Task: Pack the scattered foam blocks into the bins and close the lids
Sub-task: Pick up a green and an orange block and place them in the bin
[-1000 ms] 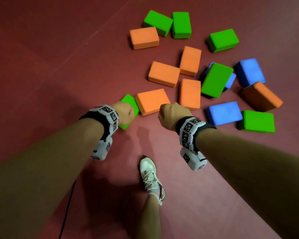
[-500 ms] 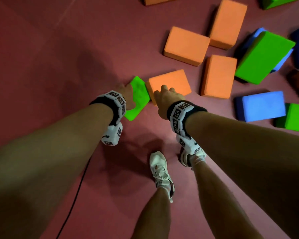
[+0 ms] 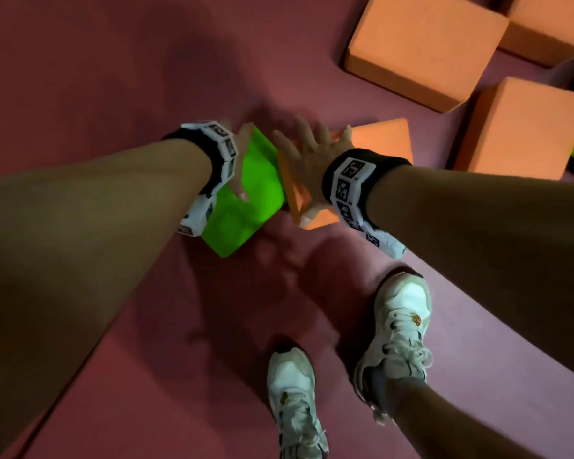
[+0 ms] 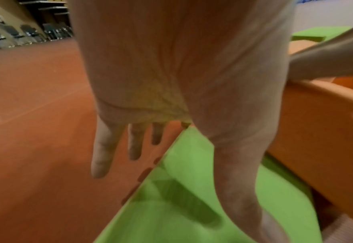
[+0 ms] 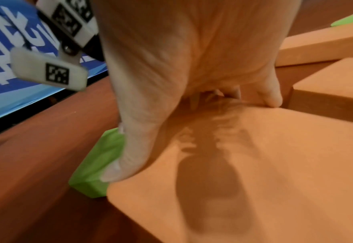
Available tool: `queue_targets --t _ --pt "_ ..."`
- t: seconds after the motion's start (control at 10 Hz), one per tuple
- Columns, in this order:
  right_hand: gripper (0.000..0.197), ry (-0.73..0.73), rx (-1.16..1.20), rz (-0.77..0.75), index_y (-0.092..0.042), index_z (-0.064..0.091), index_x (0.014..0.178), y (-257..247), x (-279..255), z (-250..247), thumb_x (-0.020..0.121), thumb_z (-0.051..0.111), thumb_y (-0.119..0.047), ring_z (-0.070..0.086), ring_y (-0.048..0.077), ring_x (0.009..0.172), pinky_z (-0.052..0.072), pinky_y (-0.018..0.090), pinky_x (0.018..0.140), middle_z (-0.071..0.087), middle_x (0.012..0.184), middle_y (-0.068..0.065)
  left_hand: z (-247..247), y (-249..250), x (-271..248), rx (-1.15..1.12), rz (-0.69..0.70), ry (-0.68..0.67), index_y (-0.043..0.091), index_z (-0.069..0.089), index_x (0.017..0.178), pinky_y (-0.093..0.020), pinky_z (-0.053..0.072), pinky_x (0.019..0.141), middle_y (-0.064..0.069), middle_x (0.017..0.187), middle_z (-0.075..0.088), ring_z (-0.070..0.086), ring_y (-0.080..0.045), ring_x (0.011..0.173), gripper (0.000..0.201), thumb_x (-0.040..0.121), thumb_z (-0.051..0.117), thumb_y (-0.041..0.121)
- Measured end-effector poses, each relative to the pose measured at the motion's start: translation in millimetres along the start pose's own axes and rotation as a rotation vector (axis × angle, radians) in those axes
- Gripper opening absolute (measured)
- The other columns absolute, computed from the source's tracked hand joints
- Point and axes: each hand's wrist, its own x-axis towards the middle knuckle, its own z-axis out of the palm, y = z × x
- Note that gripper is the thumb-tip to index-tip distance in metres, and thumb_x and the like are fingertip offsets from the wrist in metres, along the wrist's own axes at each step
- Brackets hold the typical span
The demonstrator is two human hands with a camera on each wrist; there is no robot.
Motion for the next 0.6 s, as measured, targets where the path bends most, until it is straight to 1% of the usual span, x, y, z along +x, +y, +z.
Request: queue_targets --t 0.1,0.2,0.3,0.4,0.5,0.6 --pt "0.16 0.038 -0.011 -0.029 -0.037 -0.02 0.152 17 17 7 0.034 0.077 -0.085 0.024 0.037 0.14 0.025 0.074 0.103 0.017 0.155 0.013 40 -9 26 -0.225 -0.063 -0.002 0.018 -0.002 0.155 -0.052 0.035 0.11 -0.022 0.153 0.031 0.038 -0.041 0.136 0.142 0.052 0.091 0.051" --pt "0.155 -0.004 -0.047 -0.161 -0.028 -0.01 0.155 27 20 -13 0.04 0.079 -0.082 0.037 0.035 0.133 0.036 0.065 0.097 0.039 0.144 0.014 52 -7 24 -0.374 -0.127 0.016 0.014 0.005 0.152 -0.054 0.043 0.101 -0.021 0.143 0.042 0.048 -0.041 0.127 0.147 0.041 0.091 0.06" --pt "0.143 -0.075 -0.113 -0.192 -0.013 0.005 0.156 37 27 -28 0.05 0.079 -0.077 0.042 0.036 0.131 0.041 0.055 0.096 0.051 0.138 0.014 52 -11 17 -0.487 -0.166 -0.017 0.022 0.023 0.139 -0.052 0.051 0.09 -0.013 0.129 0.052 0.056 -0.037 0.114 0.135 0.03 0.089 0.067" --pt "0.133 -0.108 -0.121 -0.187 -0.014 0.025 0.15 34 27 -24 0.047 0.076 -0.083 0.041 0.036 0.127 0.041 0.056 0.1 0.045 0.137 0.013 57 -17 18 -0.55 -0.186 -0.023 0.026 0.022 0.135 -0.05 0.051 0.088 -0.013 0.124 0.055 0.058 -0.036 0.11 0.128 0.034 0.092 0.062" --pt "0.129 -0.134 -0.077 -0.205 -0.017 0.036 0.142 31 24 -16 0.041 0.075 -0.087 0.055 0.036 0.107 0.051 0.051 0.087 0.043 0.128 0.011 62 -19 13 -0.614 -0.198 0.015 0.025 0.022 0.137 -0.048 0.051 0.09 -0.011 0.128 0.053 0.057 -0.033 0.112 0.133 0.03 0.091 0.064" --pt "0.122 -0.146 -0.093 -0.215 -0.011 0.037 0.138 33 13 -10 0.047 0.078 -0.081 0.058 0.035 0.101 0.053 0.045 0.079 0.044 0.125 0.011 61 -23 3 -0.615 -0.157 0.057 0.024 0.029 0.139 -0.045 0.046 0.101 -0.007 0.136 0.047 0.051 -0.029 0.121 0.132 0.031 0.082 0.079"
